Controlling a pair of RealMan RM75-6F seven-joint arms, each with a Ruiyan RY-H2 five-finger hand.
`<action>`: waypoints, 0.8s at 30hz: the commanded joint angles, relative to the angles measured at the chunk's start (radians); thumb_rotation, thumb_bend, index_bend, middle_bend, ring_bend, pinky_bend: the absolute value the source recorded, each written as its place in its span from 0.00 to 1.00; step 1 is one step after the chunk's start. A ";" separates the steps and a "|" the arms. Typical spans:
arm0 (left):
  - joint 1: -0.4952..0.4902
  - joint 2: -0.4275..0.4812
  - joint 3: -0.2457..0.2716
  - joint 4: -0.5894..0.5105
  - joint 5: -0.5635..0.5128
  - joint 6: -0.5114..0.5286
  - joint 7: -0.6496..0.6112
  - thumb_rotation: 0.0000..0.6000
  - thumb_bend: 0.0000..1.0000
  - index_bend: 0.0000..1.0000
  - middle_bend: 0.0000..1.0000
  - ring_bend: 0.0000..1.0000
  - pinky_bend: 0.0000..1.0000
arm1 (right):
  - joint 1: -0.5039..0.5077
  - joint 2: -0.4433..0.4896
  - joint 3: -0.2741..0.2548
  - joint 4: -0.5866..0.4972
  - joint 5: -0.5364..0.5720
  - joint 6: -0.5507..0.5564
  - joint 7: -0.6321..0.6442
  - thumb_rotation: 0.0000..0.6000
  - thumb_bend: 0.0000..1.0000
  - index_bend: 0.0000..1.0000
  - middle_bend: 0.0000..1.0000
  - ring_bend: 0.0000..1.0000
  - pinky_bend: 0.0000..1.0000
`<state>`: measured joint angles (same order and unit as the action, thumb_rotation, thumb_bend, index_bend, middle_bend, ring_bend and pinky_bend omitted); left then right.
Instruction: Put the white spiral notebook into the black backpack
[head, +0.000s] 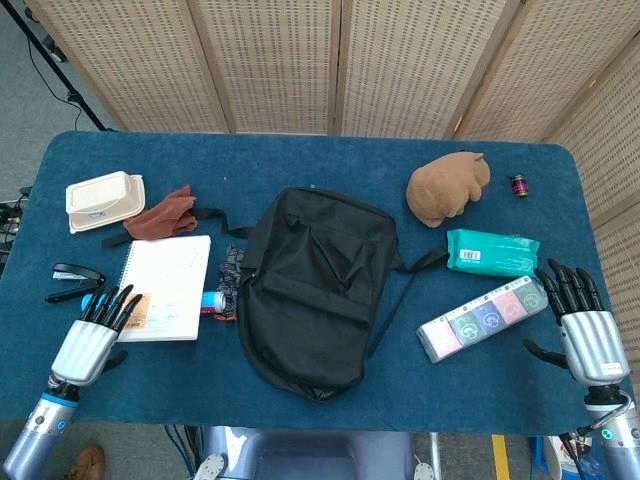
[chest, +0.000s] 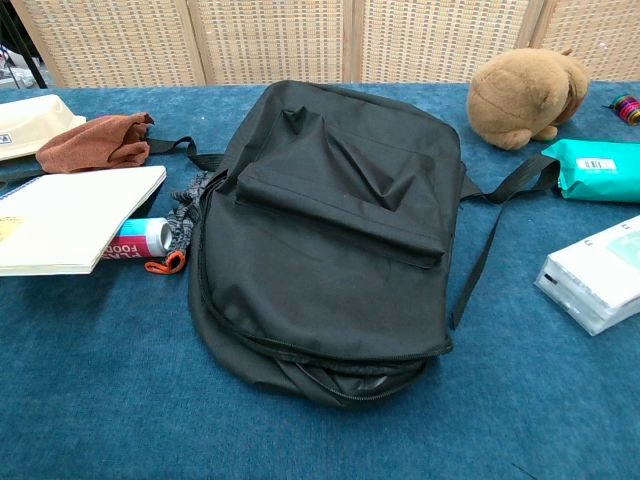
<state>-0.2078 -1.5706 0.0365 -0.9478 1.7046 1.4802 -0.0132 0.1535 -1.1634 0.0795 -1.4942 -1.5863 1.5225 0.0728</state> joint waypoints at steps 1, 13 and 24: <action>-0.014 -0.013 -0.007 0.011 0.009 0.013 -0.012 1.00 0.06 0.00 0.00 0.00 0.04 | 0.001 0.001 -0.002 0.000 0.001 -0.005 0.002 1.00 0.00 0.00 0.00 0.00 0.00; -0.062 -0.060 -0.016 0.065 0.019 0.006 0.036 1.00 0.36 0.15 0.11 0.15 0.27 | 0.007 -0.001 -0.009 0.001 0.001 -0.024 0.001 1.00 0.00 0.00 0.00 0.00 0.00; -0.073 -0.094 -0.012 0.114 0.027 0.045 0.007 1.00 0.49 0.57 0.48 0.47 0.51 | 0.012 0.002 -0.024 -0.005 -0.014 -0.041 -0.001 1.00 0.00 0.00 0.00 0.00 0.00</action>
<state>-0.2790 -1.6627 0.0242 -0.8386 1.7299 1.5194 -0.0005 0.1647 -1.1620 0.0575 -1.4977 -1.5985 1.4844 0.0715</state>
